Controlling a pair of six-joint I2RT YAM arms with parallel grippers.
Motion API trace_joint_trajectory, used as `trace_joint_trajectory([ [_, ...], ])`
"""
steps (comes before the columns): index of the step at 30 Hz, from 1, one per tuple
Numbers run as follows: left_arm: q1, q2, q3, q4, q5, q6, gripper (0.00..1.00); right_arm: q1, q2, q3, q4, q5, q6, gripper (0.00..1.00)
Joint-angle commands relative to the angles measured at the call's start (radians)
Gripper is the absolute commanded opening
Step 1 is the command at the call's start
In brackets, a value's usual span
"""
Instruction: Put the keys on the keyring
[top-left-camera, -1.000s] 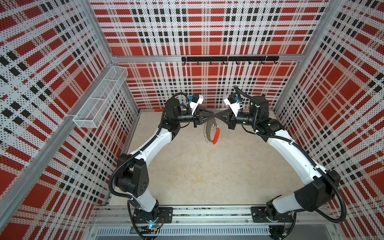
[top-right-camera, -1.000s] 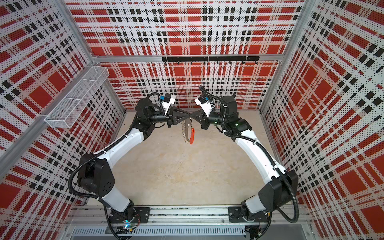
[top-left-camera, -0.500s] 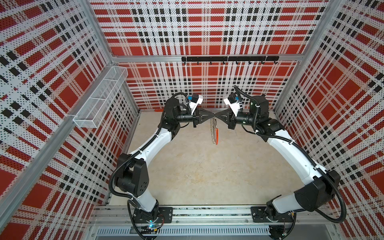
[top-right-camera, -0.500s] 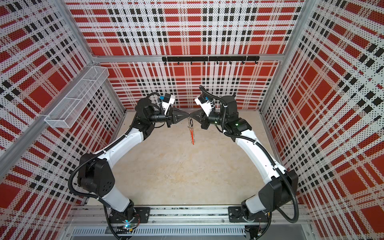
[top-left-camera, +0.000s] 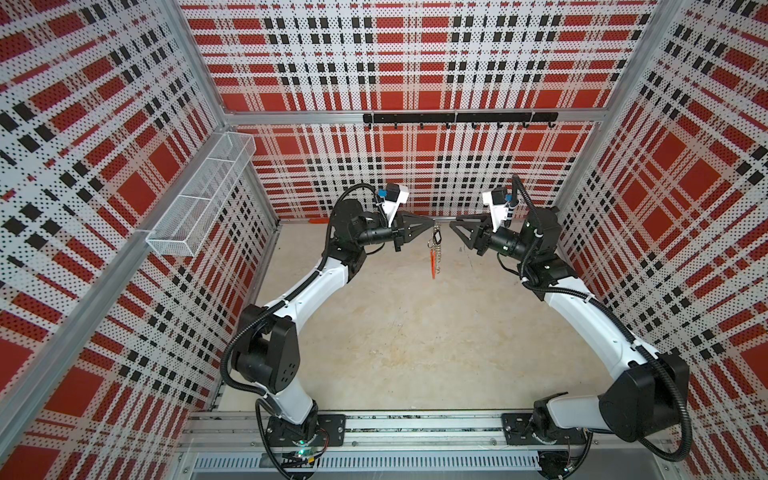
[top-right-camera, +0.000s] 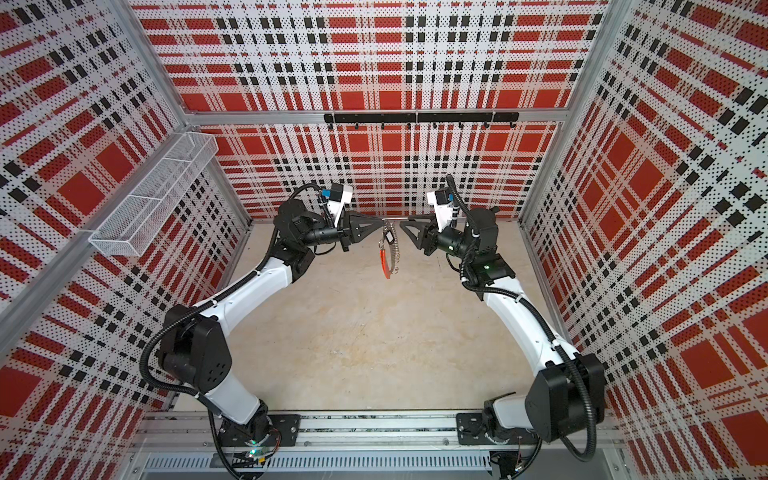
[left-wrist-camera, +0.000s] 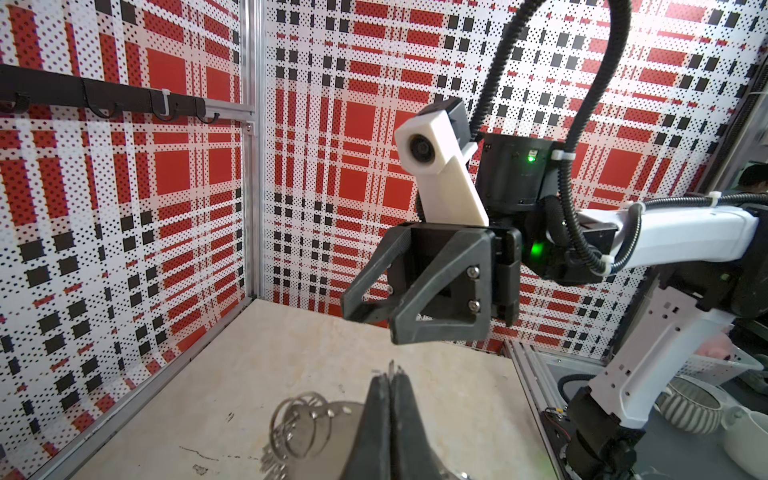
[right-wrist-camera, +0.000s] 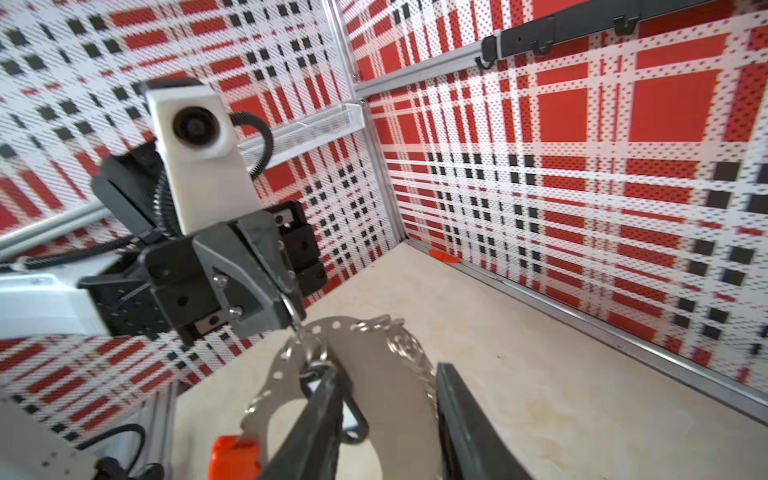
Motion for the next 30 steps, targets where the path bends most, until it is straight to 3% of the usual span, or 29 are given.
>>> trace_joint_trajectory([
  [1, -0.009, 0.004, -0.006, 0.137, -0.03, -0.084, 0.0, 0.01, 0.019, -0.02, 0.204, -0.117, 0.116, 0.44],
  [5, -0.018, 0.009, -0.004, 0.196, -0.031, -0.125, 0.0, 0.038, 0.039, -0.007, 0.213, -0.141, 0.1, 0.46],
  [10, -0.024, 0.022, 0.009, 0.237, -0.043, -0.159, 0.0, 0.072, 0.068, 0.012, 0.227, -0.165, 0.11, 0.31],
  [14, -0.032, 0.032, 0.013, 0.251, -0.049, -0.168, 0.0, 0.094, 0.08, 0.012, 0.249, -0.155, 0.117, 0.27],
  [21, -0.036, 0.037, 0.011, 0.271, -0.06, -0.18, 0.0, 0.118, 0.115, 0.047, 0.237, -0.14, 0.11, 0.09],
  [30, -0.034, 0.034, -0.002, 0.287, -0.08, -0.185, 0.0, 0.155, 0.146, 0.093, 0.156, -0.079, 0.054, 0.08],
])
